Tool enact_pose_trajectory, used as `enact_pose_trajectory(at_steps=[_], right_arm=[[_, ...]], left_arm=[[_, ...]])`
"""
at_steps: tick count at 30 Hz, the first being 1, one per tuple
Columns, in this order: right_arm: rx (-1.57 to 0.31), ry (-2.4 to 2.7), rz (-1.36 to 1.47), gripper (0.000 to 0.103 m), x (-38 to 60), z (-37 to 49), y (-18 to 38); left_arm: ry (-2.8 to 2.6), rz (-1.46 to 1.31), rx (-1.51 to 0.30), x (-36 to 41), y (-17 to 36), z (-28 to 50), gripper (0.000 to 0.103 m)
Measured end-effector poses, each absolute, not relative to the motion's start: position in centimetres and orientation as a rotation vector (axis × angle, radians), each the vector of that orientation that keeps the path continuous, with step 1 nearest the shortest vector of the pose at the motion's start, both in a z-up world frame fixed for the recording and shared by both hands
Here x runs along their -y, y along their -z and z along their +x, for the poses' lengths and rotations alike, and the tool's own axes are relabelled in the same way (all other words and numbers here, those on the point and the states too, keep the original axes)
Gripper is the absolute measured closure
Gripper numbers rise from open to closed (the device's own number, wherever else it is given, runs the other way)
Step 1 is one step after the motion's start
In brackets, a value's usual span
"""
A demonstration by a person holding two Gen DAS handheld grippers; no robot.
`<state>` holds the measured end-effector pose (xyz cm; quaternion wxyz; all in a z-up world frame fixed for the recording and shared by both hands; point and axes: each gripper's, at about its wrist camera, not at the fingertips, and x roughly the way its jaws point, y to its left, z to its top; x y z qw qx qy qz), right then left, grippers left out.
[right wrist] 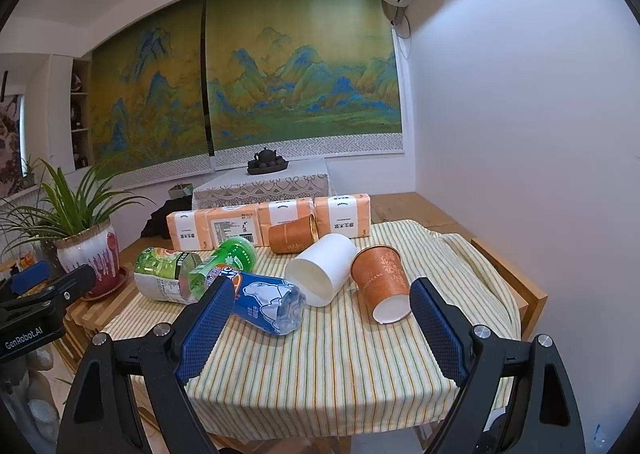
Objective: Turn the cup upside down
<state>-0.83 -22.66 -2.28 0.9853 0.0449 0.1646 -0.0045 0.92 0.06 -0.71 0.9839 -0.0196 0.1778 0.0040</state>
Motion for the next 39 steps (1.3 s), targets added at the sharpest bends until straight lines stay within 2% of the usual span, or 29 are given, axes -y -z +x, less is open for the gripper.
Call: enact_pose_trajectory(at_steps=[39], right_arm=[[-0.343,0.016,0.099,0.016,22.94,-0.56,2.68]], left_arm=[[0.003,-0.032,-0.38,0.21,1.09,1.63,0.001]])
